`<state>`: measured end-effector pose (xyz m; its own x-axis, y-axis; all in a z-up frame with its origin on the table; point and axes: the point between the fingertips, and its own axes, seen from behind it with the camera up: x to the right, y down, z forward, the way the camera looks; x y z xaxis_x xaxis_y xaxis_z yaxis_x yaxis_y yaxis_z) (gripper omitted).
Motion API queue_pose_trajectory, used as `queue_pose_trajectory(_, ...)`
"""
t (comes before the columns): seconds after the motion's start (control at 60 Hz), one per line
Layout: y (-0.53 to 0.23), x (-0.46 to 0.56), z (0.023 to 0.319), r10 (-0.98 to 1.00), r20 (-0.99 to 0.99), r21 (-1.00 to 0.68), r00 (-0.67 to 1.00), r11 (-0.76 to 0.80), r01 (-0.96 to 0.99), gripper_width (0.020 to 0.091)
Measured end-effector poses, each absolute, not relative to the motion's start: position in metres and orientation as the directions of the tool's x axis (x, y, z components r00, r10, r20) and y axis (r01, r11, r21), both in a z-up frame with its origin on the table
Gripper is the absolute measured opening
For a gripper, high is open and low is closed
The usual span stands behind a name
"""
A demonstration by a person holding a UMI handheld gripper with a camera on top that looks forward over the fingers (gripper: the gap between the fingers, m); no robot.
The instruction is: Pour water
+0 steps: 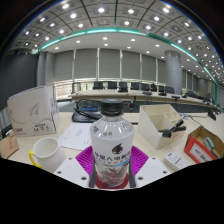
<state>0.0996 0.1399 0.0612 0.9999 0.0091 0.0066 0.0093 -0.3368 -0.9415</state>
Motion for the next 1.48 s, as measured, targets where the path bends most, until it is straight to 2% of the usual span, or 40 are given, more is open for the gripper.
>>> queue_pose_trajectory(0.133,0.136,0.099,0.061,0.005,-0.007,-0.937,1.000,-0.350,-0.005,0.0570)
queue_pose_trajectory(0.167,0.134,0.098,0.059,0.016,-0.013,-0.931,1.000,-0.366,-0.006,0.0658)
queue_pose_trajectory(0.217,0.131,0.094,0.062,0.039,-0.020,-0.926,0.999,-0.377,-0.004,0.0876)
queue_pose_trajectory(0.267,0.125,0.094,0.069,0.037,-0.012,-0.924,0.999,-0.382,0.003,0.0835)
queue_pose_trajectory(0.317,0.119,0.099,0.074,0.021,0.011,-0.919,1.000,-0.394,0.018,0.0864)
queue_pose_trajectory(0.5,0.072,0.102,0.106,-0.039,0.065,-0.893,0.997,-0.448,0.041,0.0864)
queue_pose_trajectory(0.733,-0.049,0.058,0.168,-0.090,0.059,-0.845,0.994,-0.534,0.002,0.0859)
queue_pose_trajectory(0.95,-0.163,-0.011,0.212,-0.075,0.013,-0.823,0.997,-0.567,-0.032,0.0861)
queue_pose_trajectory(1.167,-0.233,-0.048,0.225,-0.083,0.020,-0.815,0.996,-0.578,-0.032,0.0861)
queue_pose_trajectory(1.483,-0.264,-0.054,0.226,-0.087,0.061,-0.810,0.994,-0.586,-0.002,0.0859)
